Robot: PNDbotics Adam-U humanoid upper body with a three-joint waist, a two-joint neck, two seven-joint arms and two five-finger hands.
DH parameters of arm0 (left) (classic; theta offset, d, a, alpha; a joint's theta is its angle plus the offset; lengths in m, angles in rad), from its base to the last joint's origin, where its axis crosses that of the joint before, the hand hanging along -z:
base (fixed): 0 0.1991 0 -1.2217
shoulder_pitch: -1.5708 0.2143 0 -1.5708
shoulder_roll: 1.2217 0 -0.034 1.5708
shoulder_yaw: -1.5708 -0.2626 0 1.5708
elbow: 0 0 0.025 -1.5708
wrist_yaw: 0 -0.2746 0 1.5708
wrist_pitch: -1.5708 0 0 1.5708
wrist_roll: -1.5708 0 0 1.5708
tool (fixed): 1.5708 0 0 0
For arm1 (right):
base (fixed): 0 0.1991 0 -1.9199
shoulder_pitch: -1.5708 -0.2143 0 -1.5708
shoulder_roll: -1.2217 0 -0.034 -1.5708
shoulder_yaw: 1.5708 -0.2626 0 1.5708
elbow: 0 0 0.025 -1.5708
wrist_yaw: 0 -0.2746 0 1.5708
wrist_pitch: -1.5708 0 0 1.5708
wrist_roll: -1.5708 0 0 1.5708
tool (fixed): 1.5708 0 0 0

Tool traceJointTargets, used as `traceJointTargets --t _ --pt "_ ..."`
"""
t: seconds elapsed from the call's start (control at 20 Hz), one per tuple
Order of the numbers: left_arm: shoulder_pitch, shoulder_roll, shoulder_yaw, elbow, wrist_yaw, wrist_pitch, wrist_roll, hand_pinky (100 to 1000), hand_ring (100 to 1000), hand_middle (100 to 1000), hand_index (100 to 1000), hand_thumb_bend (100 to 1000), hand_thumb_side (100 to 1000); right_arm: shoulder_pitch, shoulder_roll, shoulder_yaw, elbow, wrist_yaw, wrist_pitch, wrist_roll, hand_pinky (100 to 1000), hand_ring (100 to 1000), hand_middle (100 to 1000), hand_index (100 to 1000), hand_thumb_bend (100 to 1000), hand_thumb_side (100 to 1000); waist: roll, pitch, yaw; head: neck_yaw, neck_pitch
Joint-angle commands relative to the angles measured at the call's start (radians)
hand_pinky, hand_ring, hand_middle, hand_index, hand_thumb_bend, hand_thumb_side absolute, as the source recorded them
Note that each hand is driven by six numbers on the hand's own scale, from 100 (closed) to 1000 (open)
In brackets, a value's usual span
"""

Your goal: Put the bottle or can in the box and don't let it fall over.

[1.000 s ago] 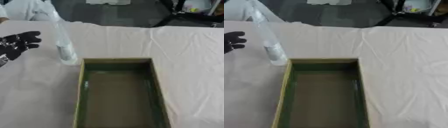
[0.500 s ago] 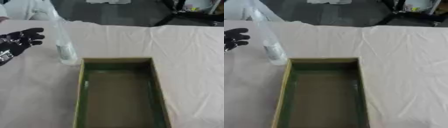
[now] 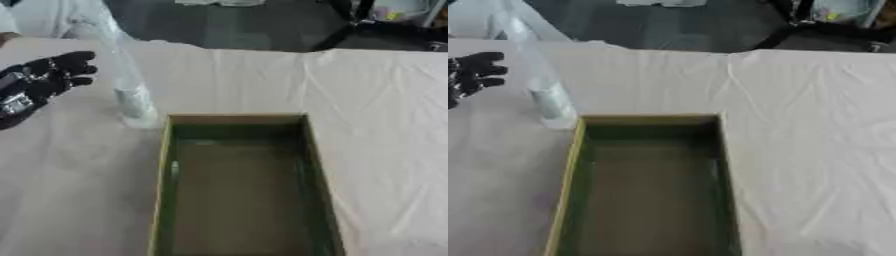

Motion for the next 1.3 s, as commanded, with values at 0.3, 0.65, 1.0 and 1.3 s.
traceJointTargets --t 0.3,0.65,1.0,1.3 --pt "-0.025 0.021 0.006 -0.006 -0.008 0.004 0.013 1000 1000 1000 918 336 642 0.01 -0.015 -0.018 -0.017 -0.01 -0.157 0.148 953 773 850 938 100 554 0.001 -0.01 -0.006 -0.01 -0.018" --pt "-0.03 0.023 0.005 -0.001 -0.031 -0.018 0.04 1000 1000 1000 922 346 633 0.012 -0.013 -0.027 -0.017 -0.031 -0.157 0.162 953 773 850 938 100 554 0.001 -0.007 -0.008 -0.012 -0.026" --pt "-0.014 0.012 0.035 -0.002 -0.034 -0.022 0.09 1000 1000 1000 913 353 587 0.008 0.002 -0.024 -0.017 -0.019 -0.143 0.158 955 773 850 939 100 560 0.004 0.001 0.002 -0.021 -0.027" --pt "-0.014 0.007 0.032 -0.004 -0.062 0.006 0.184 1000 1000 1000 917 353 599 0.0 0.013 -0.017 -0.017 0.005 -0.139 0.147 956 773 851 939 100 562 0.007 0.011 0.002 -0.019 -0.03"
